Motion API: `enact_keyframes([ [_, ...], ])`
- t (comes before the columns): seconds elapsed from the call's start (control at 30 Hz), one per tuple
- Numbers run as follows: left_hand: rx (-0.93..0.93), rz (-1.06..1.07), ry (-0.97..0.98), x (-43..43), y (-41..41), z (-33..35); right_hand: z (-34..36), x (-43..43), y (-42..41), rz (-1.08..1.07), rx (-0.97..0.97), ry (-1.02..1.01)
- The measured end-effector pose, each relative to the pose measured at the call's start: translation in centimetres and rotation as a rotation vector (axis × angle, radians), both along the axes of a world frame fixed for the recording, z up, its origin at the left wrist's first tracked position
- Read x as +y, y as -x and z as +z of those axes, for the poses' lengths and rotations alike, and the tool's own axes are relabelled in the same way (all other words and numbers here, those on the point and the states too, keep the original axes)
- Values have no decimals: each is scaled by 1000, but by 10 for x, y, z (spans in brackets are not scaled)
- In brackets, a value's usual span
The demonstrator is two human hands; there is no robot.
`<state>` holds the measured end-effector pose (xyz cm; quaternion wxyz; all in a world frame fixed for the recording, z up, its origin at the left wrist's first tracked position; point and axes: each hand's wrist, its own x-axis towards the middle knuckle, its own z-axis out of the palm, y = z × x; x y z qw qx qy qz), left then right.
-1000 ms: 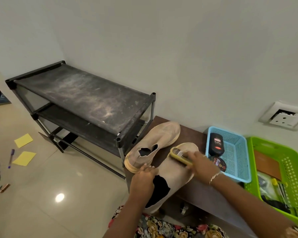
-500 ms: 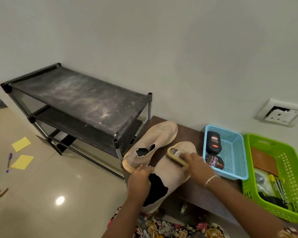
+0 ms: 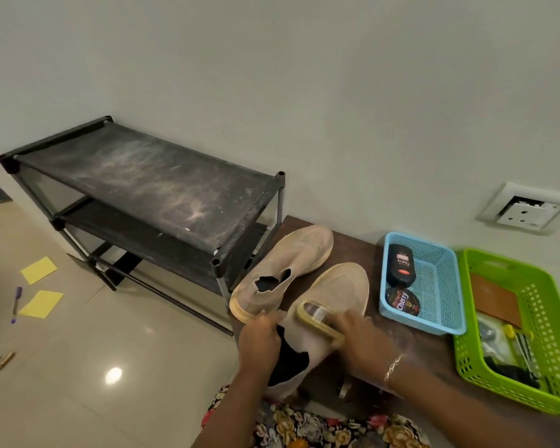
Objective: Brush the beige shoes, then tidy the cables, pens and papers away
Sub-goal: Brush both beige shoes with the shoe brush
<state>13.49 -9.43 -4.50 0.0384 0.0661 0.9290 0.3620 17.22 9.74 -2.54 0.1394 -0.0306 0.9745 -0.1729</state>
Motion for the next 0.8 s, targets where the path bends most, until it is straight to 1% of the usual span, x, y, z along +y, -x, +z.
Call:
enact_keyframes([
  [0.07,21,-5,2,1,-1,2,-1,34,27,-235,-5,-155],
  [0.1,33,-5,7,2,-1,2,3,45,37,-357,9,-188],
  [0.13,43,-2,8,3,-2,2,6,48,42,-450,35,-177],
  [0.17,49,-2,5,4,-2,3,10,42,43,-511,48,-125],
  [0.2,55,-2,-7,5,-2,3,12,29,39,-511,40,-49],
  [0.23,61,-10,-20,5,-2,1,13,9,31,-437,26,30],
  [0.3,52,-30,-13,4,-3,-4,13,-37,4,-164,-21,184],
  [0.33,43,-16,-1,1,-3,-6,14,-53,-7,-67,-45,245],
  [0.37,50,6,1,-1,-2,-6,15,-57,-9,-17,-35,256],
  [0.4,86,15,-8,-3,-2,-7,17,-52,-4,7,-11,225],
  [0.47,205,-29,-55,-4,-1,-7,17,-25,17,-16,24,75],
  [0.53,318,-102,-61,-5,-4,-8,21,12,41,-202,20,-56],
  [0.6,324,-183,-43,-5,-4,-13,28,37,58,-450,37,-97],
  [0.63,310,-210,-35,-4,-4,-15,32,39,61,-509,54,-119],
  [0.67,302,-236,-16,-4,-5,-17,34,34,60,-504,60,-141],
  [0.7,305,-262,2,-4,-6,-17,36,23,56,-450,58,-138],
  [0.73,301,-286,22,-3,-6,-17,38,7,48,-350,38,-109],
  [0.8,276,-298,48,-2,-8,-18,39,-32,24,-60,-35,-50],
])
